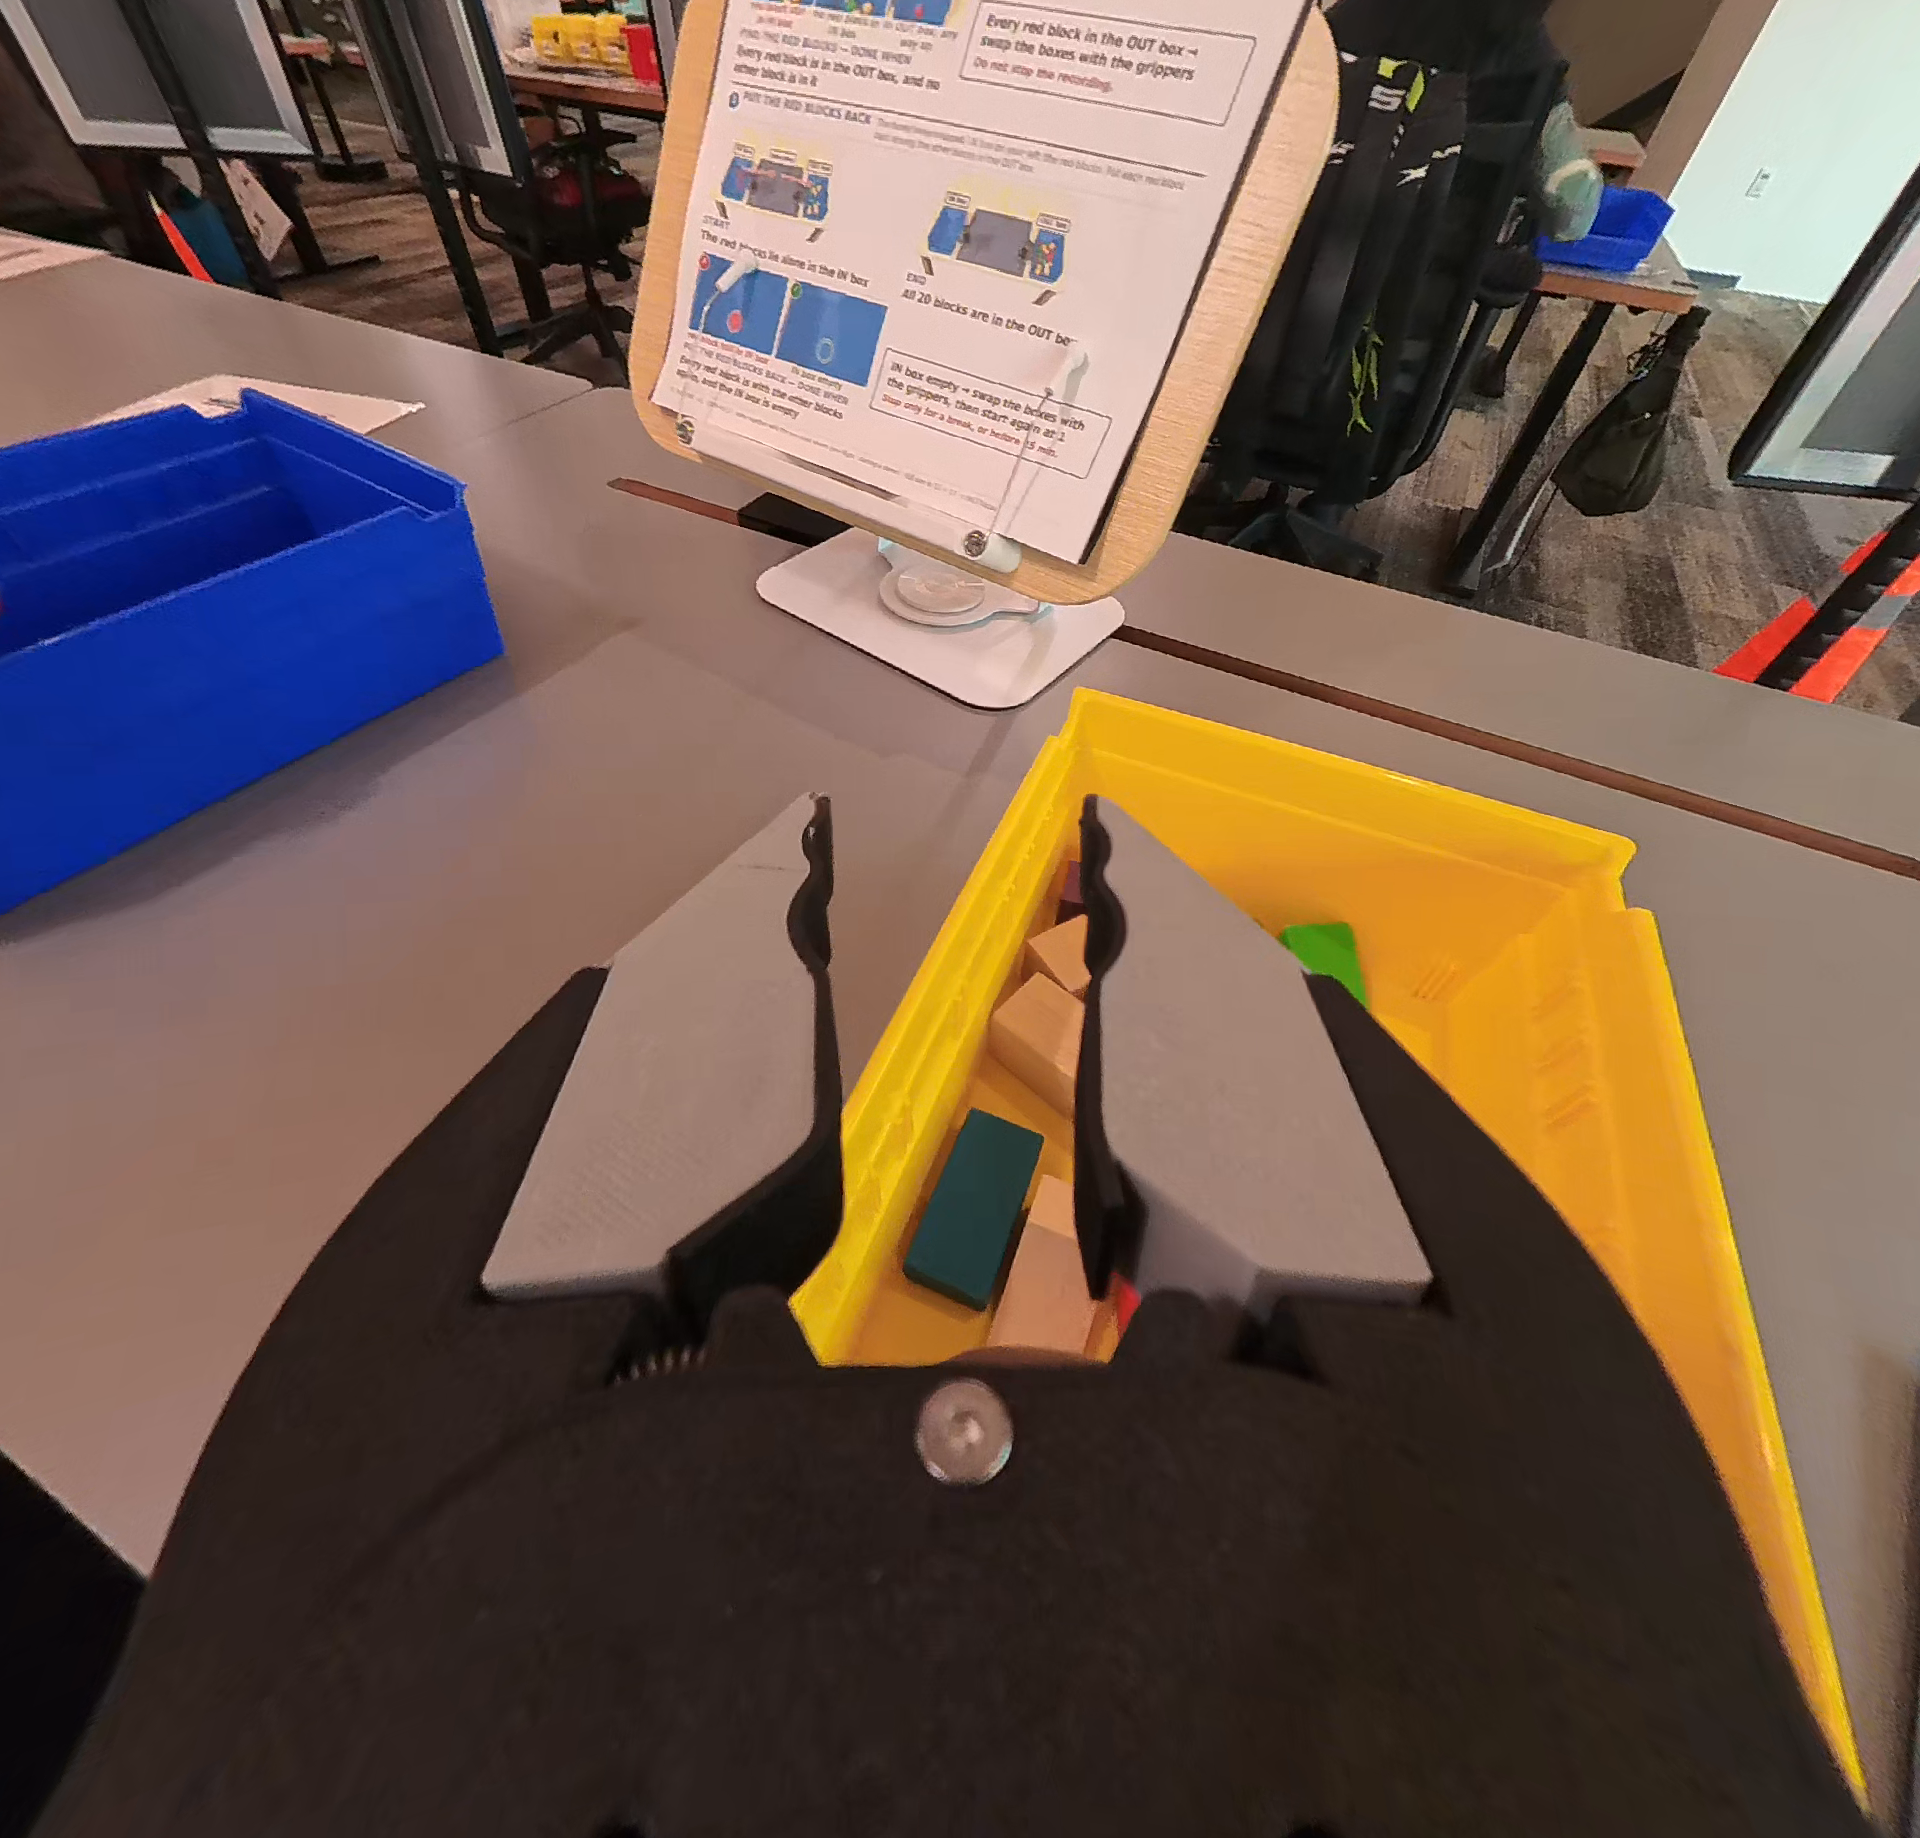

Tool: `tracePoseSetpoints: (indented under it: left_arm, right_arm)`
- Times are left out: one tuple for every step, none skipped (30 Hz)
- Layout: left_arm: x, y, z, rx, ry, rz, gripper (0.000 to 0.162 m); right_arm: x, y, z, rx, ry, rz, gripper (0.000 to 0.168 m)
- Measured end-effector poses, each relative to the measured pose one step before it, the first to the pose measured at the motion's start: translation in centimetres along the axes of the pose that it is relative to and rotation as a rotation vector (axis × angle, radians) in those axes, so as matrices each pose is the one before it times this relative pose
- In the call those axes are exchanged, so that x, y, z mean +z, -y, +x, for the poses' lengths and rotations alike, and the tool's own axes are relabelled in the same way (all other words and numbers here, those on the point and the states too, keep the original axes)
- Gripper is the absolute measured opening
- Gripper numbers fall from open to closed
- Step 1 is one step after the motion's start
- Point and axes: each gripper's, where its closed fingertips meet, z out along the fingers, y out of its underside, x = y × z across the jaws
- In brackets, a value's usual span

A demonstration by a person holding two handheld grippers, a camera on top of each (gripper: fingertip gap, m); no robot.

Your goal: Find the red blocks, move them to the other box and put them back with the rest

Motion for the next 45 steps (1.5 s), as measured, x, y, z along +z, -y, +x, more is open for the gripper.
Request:
tracePoseSetpoints:
  left_arm:
    - [-1.756,1.955,-1.729,-0.0649,0.1015,0.1421,0.020]
    - [-1.736,2.394,-1.475,-0.0682,0.0893,0.1540,0.020]
    - [-1.583,2.665,-0.970,-0.0583,0.0688,0.1557,0.020]
    - [-1.343,2.781,-0.704,-0.0416,0.0673,0.1512,0.020]
    - [-1.023,2.640,-0.492,-0.0276,0.0650,0.1330,0.020]
    - [-0.708,2.381,-0.027,-0.0134,0.0419,0.1108,0.020]
    - [-0.456,2.208,0.333,-0.0016,0.0232,0.0959,0.020]
    - [-0.252,2.140,0.443,0.0032,0.0181,0.0883,0.020]
    - [-0.033,2.027,0.660,0.0026,0.0023,0.0786,0.020]
    - [0.156,1.847,0.851,0.0013,-0.0127,0.0673,0.020]
    - [0.312,1.682,0.640,-0.0020,-0.0035,0.0583,0.020]
    - [0.454,1.535,0.593,-0.0027,-0.0015,0.0544,0.020]
    - [0.566,1.339,0.802,-0.0021,-0.0159,0.0473,0.019]
    - [0.646,1.088,0.846,0.0029,-0.0174,0.0380,0.019]
    - [0.715,0.818,0.747,0.0131,-0.0093,0.0279,0.020]
    - [0.720,0.550,0.721,0.0182,-0.0078,0.0184,0.020]
    - [0.671,0.368,0.745,0.0162,-0.0115,0.0142,0.019]
    - [0.609,0.310,0.587,0.0147,-0.0025,0.0162,0.019]
    - [0.525,0.328,0.494,0.0130,0.0018,0.0209,0.019]
    - [0.497,0.169,0.552,0.0054,-0.0054,0.0136,0.019]
    - [0.496,-0.108,0.398,-0.0001,0.0002,-0.0058,0.019]
    - [0.468,-0.374,0.416,0.0100,0.0006,-0.0230,0.019]
    - [0.402,-0.368,0.470,0.0200,0.0010,-0.0232,0.020]
    - [0.340,-0.234,0.489,0.0160,0.0025,-0.0156,0.020]
    - [0.239,-0.068,0.645,0.0061,-0.0071,-0.0067,0.020]
    - [0.254,0.114,0.672,0.0091,-0.0136,0.0037,0.019]
    - [0.319,-0.078,0.520,0.0208,-0.0122,-0.0159,0.020]
    - [0.240,-0.396,0.165,0.0266,0.0033,-0.0368,0.020]
    - [0.151,-0.273,-0.065,0.0151,0.0151,-0.0244,0.020]
    - [0.068,0.032,0.030,-0.0055,0.0061,0.0009,0.020]
    - [0.040,0.153,0.164,-0.0147,-0.0062,0.0113,0.020]
    - [0.045,-0.072,0.112,-0.0070,-0.0044,-0.0024,0.019]
    - [0.046,-0.178,0.007,0.0057,0.0041,-0.0089,0.019]
    - [0.047,-0.146,0.042,0.0046,0.0021,-0.0079,0.020]
    - [0.093,-0.148,0.063,-0.0030,0.0019,-0.0080,0.020]
    - [0.114,-0.144,-0.023,-0.0035,0.0088,-0.0087,0.020]
    - [0.114,-0.165,-0.161,-0.0042,0.0148,-0.0097,0.020]
    - [0.079,-0.284,-0.177,-0.0118,0.0079,-0.0154,0.020]
    - [-0.009,-0.308,-0.309,-0.0177,0.0065,-0.0161,0.017]
    - [-0.159,-0.170,-0.521,-0.0223,0.0152,-0.0027,0.012]
    - [-0.248,-0.097,-0.603,-0.0282,0.0161,0.0044,0.011]
    - [-0.255,-0.152,-0.653,-0.0319,0.0160,0.0014,0.010]
    - [-0.245,-0.188,-0.703,-0.0268,0.0205,0.0004,0.009]
    - [-0.213,-0.181,-0.576,-0.0179,0.0158,0.0000,0.005]
    - [-0.166,-0.204,-0.475,-0.0105,0.0143,-0.0018,0.003]
  right_arm:
    - [0.006,0.071,-0.242,0.0036,0.0127,0.0029,0.045]
    - [0.045,0.045,-0.289,0.0055,0.0156,0.0025,0.045]
    - [0.080,0.022,-0.335,0.0063,0.0173,0.0006,0.045]
    - [0.105,-0.015,-0.377,0.0052,0.0170,-0.0013,0.045]
    - [0.109,-0.019,-0.401,0.0016,0.0146,-0.0017,0.045]
    - [0.107,-0.023,-0.420,-0.0022,0.0119,-0.0028,0.046]
    - [0.108,-0.026,-0.475,-0.0044,0.0116,-0.0040,0.046]
    - [0.108,0.031,-0.608,-0.0040,0.0161,-0.0020,0.046]
    - [0.152,0.103,-0.836,-0.0009,0.0270,0.0020,0.045]
    - [0.204,0.125,-1.129,0.0028,0.0414,0.0034,0.045]
    - [0.302,0.105,-1.396,0.0052,0.0535,0.0018,0.045]
    - [0.416,0.067,-1.581,0.0063,0.0615,0.0005,0.046]
    - [0.554,0.000,-1.738,0.0050,0.0680,-0.0013,0.046]
    - [0.668,-0.080,-1.895,0.0023,0.0759,-0.0059,0.046]
    - [0.747,-0.151,-2.035,0.0030,0.0868,-0.0090,0.047]
    - [0.770,-0.143,-2.066,0.0078,0.0940,-0.0069,0.047]
    - [0.771,-0.081,-1.897,0.0131,0.0893,-0.0015,0.048]
    - [0.735,-0.035,-1.567,0.0155,0.0759,0.0024,0.048]
    - [0.689,-0.098,-1.230,0.0147,0.0599,-0.0002,0.048]
    - [0.605,-0.107,-0.970,0.0115,0.0470,-0.0013,0.048]
    - [0.481,-0.078,-0.807,0.0083,0.0375,0.0007,0.048]
    - [0.387,0.016,-0.631,0.0067,0.0271,0.0050,0.048]
    - [0.311,0.129,-0.441,0.0067,0.0163,0.0121,0.048]
    - [0.249,0.162,-0.300,0.0053,0.0094,0.0135,0.047]
    - [0.217,0.118,-0.163,0.0025,0.0031,0.0100,0.048]
    - [0.186,0.061,0.062,0.0022,-0.0079,0.0084,0.048]
    - [0.198,-0.028,0.253,0.0033,-0.0158,0.0034,0.047]
    - [0.223,-0.161,0.238,0.0023,-0.0129,-0.0035,0.047]
    - [0.232,-0.234,0.055,0.0002,-0.0005,-0.0071,0.045]
    - [0.207,-0.270,-0.083,-0.0004,0.0087,-0.0110,0.039]
    - [0.192,-0.311,-0.046,0.0004,0.0070,-0.0139,0.027]
    - [0.162,-0.217,0.051,0.0027,-0.0001,-0.0100,0.022]
    - [0.109,-0.078,0.109,0.0036,-0.0053,-0.0025,0.022]
    - [0.055,-0.055,0.156,-0.0012,-0.0084,-0.0017,0.021]
    - [0.015,-0.084,0.156,-0.0057,-0.0098,-0.0063,0.021]
    - [-0.043,-0.040,0.191,-0.0074,-0.0141,-0.0053,0.021]
    - [-0.135,0.069,0.306,-0.0099,-0.0222,0.0000,0.020]
    - [-0.330,0.187,0.506,-0.0139,-0.0341,0.0030,0.020]
    - [-0.620,0.311,0.761,-0.0187,-0.0463,0.0055,0.020]
    - [-0.983,0.506,1.138,-0.0228,-0.0623,0.0130,0.020]
    - [-1.384,0.716,1.652,-0.0247,-0.0831,0.0223,0.020]
    - [-1.690,0.779,2.296,-0.0261,-0.1057,0.0254,0.020]
    - [-1.814,0.641,2.926,-0.0242,-0.1206,0.0222,0.020]
    - [-1.717,0.295,3.296,-0.0131,-0.1181,0.0097,0.020]
    - [-1.453,-0.218,3.496,0.0047,-0.1093,-0.0089,0.019]
